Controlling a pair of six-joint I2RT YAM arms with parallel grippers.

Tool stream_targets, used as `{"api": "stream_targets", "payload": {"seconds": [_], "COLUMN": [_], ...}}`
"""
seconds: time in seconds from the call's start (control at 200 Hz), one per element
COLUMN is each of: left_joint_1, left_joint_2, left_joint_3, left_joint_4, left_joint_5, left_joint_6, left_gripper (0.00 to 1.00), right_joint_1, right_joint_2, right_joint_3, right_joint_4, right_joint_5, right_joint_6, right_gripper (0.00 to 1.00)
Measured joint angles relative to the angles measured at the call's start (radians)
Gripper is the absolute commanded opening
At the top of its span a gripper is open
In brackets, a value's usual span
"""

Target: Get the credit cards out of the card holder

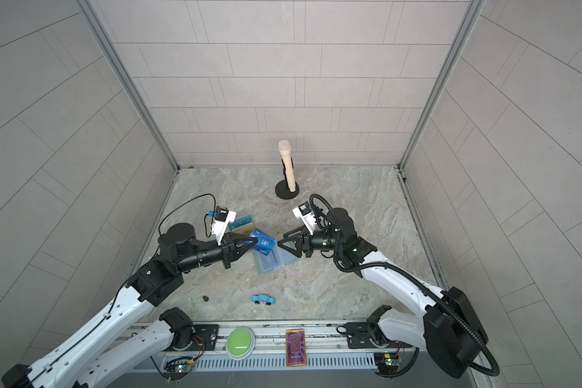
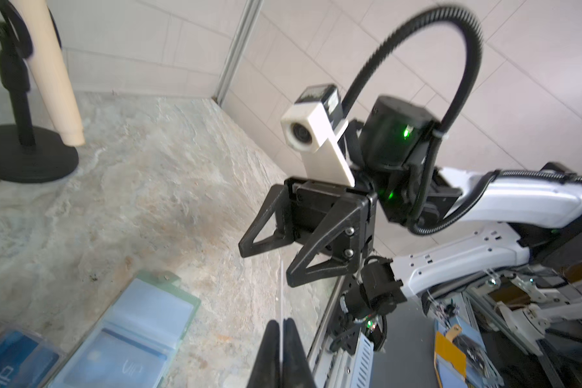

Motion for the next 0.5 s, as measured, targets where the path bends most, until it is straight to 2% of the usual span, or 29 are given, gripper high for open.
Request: {"api": "stream_targets", "payload": {"seconds": [0.225,0.501], "left_joint_1": [0.000,0.000], "left_joint_2": [0.000,0.041], "left_joint_3": [-0.070,-0.132], "left_joint_4": [0.204,0.473], "left_joint_5": [-0.090,-0.175], "left_joint_6": [-0.092,-0.188], "left_gripper": [0.00,0.00], "right_joint_1": [0.001,0.029], "right_joint_2": [0.011,0.044], "right_joint_3": [-0.026,0.002], "right_joint_4": [0.228,0.387], "right_joint_5": [0.053,0.071], "right_joint_6": [0.187,0.294], "right_gripper": [0.53,0.48]}}
